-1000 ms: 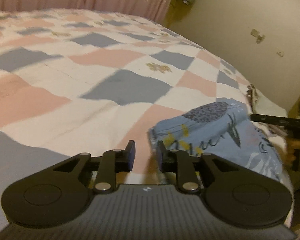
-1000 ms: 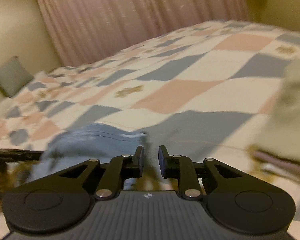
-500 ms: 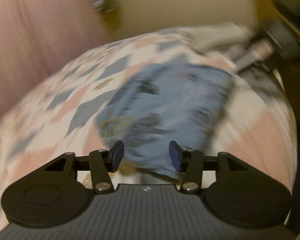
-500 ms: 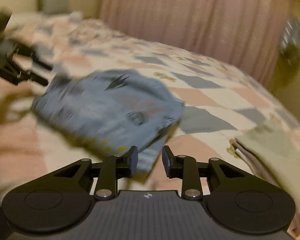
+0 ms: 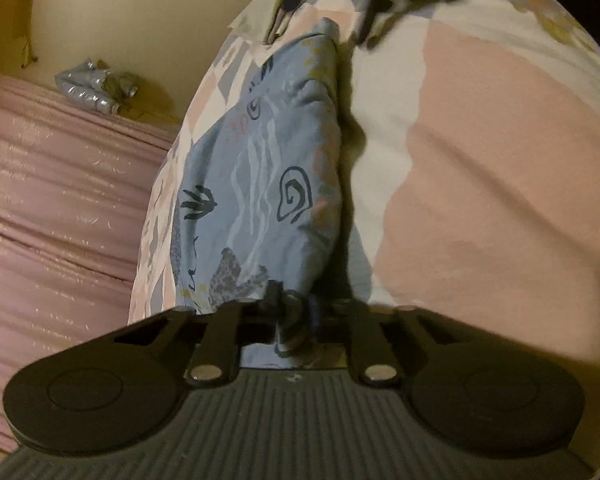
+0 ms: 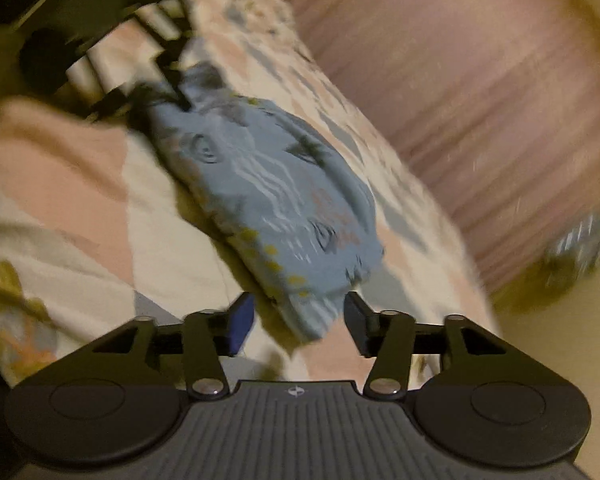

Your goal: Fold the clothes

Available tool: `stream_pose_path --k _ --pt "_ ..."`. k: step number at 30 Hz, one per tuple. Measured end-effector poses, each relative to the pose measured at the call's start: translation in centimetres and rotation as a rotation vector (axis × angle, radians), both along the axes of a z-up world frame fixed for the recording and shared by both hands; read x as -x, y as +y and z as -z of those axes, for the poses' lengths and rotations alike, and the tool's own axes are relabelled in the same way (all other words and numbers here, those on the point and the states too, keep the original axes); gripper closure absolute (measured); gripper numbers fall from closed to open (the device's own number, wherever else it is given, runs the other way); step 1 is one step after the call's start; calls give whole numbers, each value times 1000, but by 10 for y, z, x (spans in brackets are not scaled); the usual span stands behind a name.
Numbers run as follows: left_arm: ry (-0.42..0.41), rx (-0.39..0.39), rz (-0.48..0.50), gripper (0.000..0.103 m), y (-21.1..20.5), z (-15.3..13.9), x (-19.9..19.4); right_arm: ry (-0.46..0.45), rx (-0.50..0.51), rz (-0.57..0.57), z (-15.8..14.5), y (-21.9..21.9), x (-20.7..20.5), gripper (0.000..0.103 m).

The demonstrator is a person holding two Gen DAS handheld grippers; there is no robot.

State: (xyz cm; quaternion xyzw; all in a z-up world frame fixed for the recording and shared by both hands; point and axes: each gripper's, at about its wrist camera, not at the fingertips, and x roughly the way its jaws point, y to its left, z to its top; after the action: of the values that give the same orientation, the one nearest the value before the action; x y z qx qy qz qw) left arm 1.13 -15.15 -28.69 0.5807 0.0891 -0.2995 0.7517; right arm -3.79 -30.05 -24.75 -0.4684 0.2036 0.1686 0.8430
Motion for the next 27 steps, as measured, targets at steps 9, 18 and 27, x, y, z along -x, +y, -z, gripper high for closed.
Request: stream_pose_path --k 9,18,27 --pt "78 141 -35 99 25 -19 -7 -13 127 -59 24 16 -31 98" --pt "92 146 -20 100 32 -22 -1 16 176 55 29 -18 -52 88" --pt "116 172 -24 99 40 -31 0 -3 142 43 24 -11 -49 64"
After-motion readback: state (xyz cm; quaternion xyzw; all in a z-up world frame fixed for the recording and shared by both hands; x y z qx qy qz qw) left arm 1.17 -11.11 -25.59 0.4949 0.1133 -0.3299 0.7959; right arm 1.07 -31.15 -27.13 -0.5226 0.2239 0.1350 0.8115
